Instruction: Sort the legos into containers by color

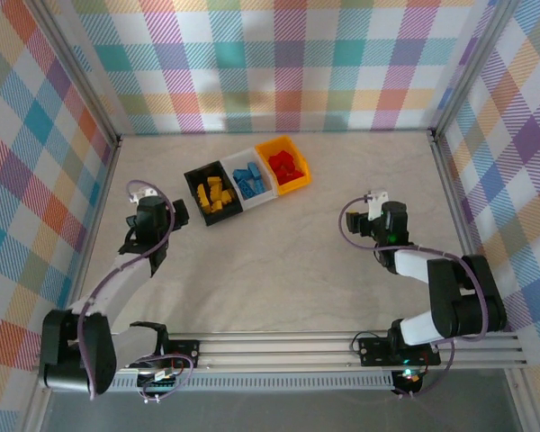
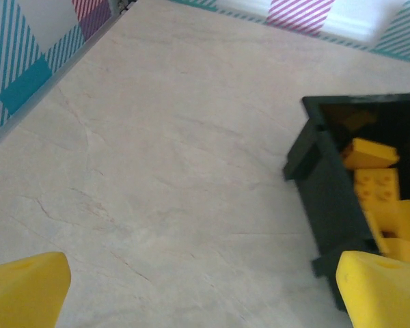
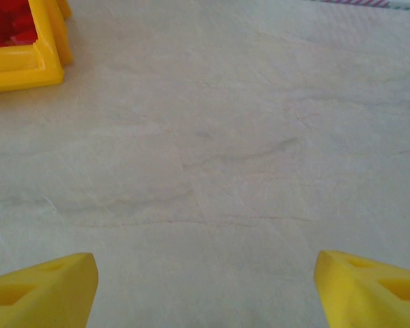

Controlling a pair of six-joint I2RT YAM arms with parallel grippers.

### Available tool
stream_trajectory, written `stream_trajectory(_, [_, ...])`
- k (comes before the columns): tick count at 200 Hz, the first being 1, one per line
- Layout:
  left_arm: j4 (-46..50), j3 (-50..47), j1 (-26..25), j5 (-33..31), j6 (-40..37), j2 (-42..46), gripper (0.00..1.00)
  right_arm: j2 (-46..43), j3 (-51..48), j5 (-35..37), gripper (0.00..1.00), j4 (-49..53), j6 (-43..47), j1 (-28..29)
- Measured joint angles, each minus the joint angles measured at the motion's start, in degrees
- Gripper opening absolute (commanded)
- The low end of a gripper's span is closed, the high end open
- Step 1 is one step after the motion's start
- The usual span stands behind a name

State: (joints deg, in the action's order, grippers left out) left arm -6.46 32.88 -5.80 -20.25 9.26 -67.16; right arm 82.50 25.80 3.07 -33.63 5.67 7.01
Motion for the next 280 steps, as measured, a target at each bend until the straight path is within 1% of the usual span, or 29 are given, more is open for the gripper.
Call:
stream_trajectory(23, [-7.52,-2.05,0.28,1.40,-3.30,-8.28,1.00,0.13,-0.87,-0.61,0.83,-3.21,-0.02,-0.63])
stream_trajectory(46, [-13.22,-2.40,0.33,4.44,-7.21,-15.96,1.00,0.13,-1.51,-1.22,0.83,-5.18,-0.04,-1.29])
stream_trajectory(57, [-15.19,-2.62,0.33,5.49,-7.96,-17.09,1.00,0.13,-1.90,-1.44,0.83,-6.01,-0.04,-1.42])
stream_trajectory(71, [-20.17,-3.96,0.33,6.60,-8.76,-17.22,1.00,0.11,-2.34,-1.64,0.83,-6.88,-0.02,-1.42])
stream_trajectory(95, [-34.14,-10.49,0.24,7.39,-9.27,-18.34,1.00,0.13,-2.91,-1.73,0.83,-8.04,-0.04,-1.42])
stream_trajectory(106, [-38.56,-13.03,-0.09,7.34,-9.62,-20.24,1.00,0.11,-3.45,-1.88,0.83,-8.96,-0.04,-1.42])
stream_trajectory(125, [-39.58,-13.86,-0.48,7.28,-10.23,-22.08,1.00,-0.04,-5.05,-2.14,0.83,-11.15,-0.02,-1.42])
stream_trajectory(144, [-39.36,-11.76,-0.31,7.10,-10.14,-22.38,1.00,0.00,-7.13,-2.29,0.83,-14.12,-0.04,-1.49])
stream_trajectory(166, [-40.30,-10.23,0.00,6.93,-10.12,-22.36,1.00,3.76,-8.20,-2.49,0.86,-19.34,-0.28,-2.19])
stream_trajectory(181, [-40.22,-10.14,0.00,6.84,-10.12,-22.36,1.00,5.18,-7.26,-2.71,0.91,-17.57,-1.22,-2.95])
stream_trajectory(191, [-40.24,-10.14,0.00,6.82,-10.12,-22.36,1.00,5.42,-5.66,-2.97,0.99,-15.52,-2.16,-3.98])
stream_trajectory(221, [-40.24,-10.14,0.00,6.71,-10.12,-22.38,1.00,5.53,-2.36,-3.37,1.00,-14.64,-4.42,-6.91])
stream_trajectory(280, [-40.24,-10.14,0.00,6.69,-10.12,-22.36,1.00,5.53,-2.34,-3.80,1.00,-13.40,-5.27,-6.99])
